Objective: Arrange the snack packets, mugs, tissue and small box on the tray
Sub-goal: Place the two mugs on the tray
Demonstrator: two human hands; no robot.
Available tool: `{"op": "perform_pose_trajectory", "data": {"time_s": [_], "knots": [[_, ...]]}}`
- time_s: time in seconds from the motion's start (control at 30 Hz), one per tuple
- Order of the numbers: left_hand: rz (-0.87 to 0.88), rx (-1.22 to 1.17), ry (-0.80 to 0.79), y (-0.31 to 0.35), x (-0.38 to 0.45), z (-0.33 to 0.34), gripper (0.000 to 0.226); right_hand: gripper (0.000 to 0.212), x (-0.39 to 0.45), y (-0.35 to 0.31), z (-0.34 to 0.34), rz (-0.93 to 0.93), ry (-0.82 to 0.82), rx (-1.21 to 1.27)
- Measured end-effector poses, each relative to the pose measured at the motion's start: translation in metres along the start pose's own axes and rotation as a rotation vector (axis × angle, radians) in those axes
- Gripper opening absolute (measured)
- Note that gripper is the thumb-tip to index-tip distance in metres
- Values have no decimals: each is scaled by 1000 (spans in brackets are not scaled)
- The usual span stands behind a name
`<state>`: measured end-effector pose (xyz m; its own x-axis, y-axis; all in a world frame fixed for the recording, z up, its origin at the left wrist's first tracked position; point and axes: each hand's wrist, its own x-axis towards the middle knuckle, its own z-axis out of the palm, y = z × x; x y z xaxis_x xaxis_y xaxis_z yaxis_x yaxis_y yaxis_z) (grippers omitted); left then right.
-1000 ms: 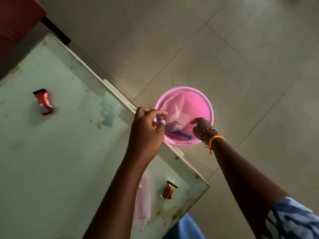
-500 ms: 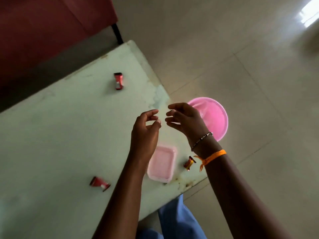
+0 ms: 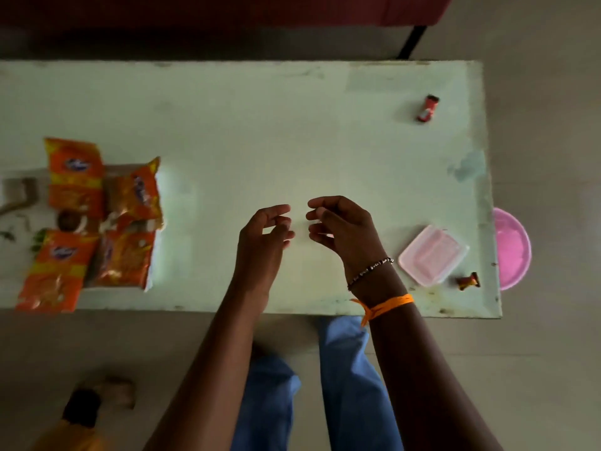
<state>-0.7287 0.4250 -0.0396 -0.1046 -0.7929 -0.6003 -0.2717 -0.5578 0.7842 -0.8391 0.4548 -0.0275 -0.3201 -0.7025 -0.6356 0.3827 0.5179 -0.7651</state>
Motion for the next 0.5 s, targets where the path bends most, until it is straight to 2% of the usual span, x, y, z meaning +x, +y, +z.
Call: {"op": "perform_pose_trajectory", "data": {"time_s": [0.27,0.5], "knots": [[-22,-160,199,-34,-11,-146,22,27,-31,42,142,-16,-191,-244],[-33,-288,344,-54,-18,-263,13,18,-51,65,245,-11,-291,-307]]}}
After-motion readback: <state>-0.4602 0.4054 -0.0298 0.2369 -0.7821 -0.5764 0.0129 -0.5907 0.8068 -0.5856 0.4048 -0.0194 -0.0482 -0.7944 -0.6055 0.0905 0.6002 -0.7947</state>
